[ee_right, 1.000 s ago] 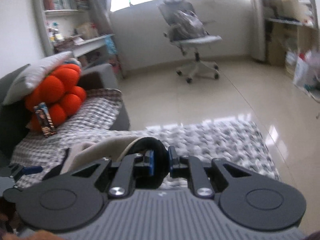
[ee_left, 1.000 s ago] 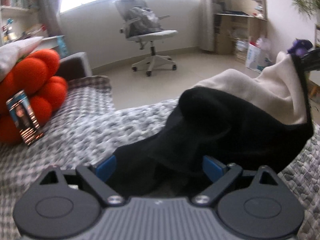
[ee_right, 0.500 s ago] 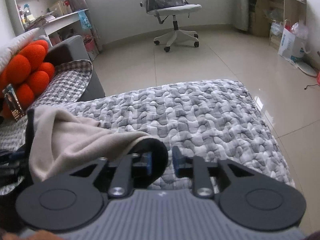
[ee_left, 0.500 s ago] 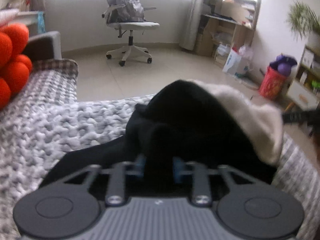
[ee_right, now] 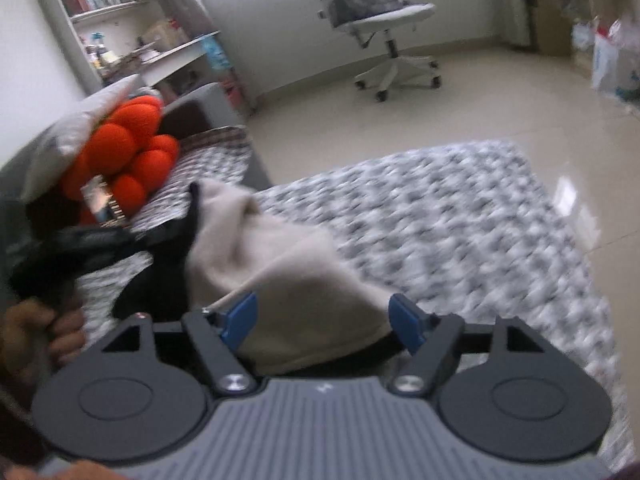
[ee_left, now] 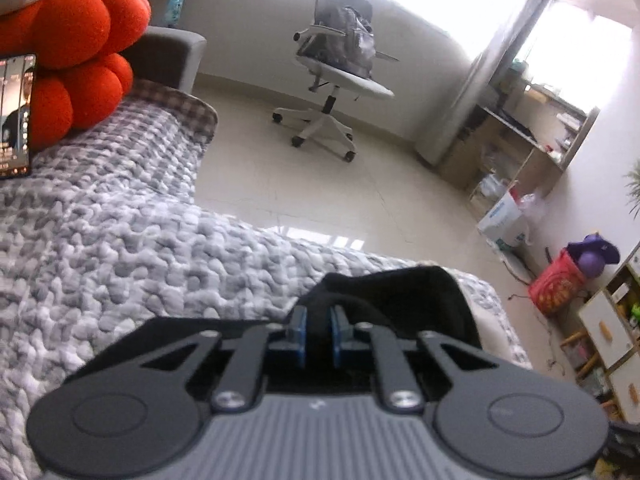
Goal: Fold clothes
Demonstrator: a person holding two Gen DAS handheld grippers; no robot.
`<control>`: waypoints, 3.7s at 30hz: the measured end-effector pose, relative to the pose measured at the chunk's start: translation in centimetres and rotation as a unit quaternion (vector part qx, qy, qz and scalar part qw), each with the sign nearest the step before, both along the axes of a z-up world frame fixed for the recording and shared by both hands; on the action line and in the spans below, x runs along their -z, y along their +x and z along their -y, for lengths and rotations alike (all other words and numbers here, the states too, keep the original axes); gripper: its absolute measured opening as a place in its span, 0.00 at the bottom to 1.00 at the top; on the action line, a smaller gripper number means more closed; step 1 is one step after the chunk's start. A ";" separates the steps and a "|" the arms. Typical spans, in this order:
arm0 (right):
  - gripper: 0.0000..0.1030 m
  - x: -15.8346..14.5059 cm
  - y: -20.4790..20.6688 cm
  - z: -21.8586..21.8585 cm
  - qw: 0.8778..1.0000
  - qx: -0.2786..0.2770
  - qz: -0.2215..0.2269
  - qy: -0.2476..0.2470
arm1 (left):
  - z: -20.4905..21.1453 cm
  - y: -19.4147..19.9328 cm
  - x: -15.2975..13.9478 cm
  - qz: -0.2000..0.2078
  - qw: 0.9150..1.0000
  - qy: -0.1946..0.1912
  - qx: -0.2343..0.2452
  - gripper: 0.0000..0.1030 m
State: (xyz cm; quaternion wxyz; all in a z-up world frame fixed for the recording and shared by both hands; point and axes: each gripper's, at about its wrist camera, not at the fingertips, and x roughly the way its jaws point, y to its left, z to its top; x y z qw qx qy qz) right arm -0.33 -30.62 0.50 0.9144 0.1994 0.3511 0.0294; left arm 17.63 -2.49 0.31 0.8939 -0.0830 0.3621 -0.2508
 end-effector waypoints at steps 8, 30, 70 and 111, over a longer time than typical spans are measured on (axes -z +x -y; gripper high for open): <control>0.74 1.0 -0.6 -4.4 0.995 -0.073 -0.033 0.067 | 0.0 0.2 -0.2 0.042 0.996 0.073 0.014 0.61; 0.35 4.0 3.8 -11.2 0.998 -0.053 0.003 0.019 | 0.5 -1.1 4.3 -0.024 0.992 0.101 0.069 0.14; 0.39 -1.8 -6.9 -2.5 0.998 -0.051 0.029 -0.003 | -12.8 -17.5 -8.5 0.036 0.997 -0.007 -0.066 0.00; 0.67 4.1 -2.3 -1.4 0.998 -0.039 -0.053 0.008 | 3.3 -16.2 1.3 0.123 0.942 0.244 0.196 0.49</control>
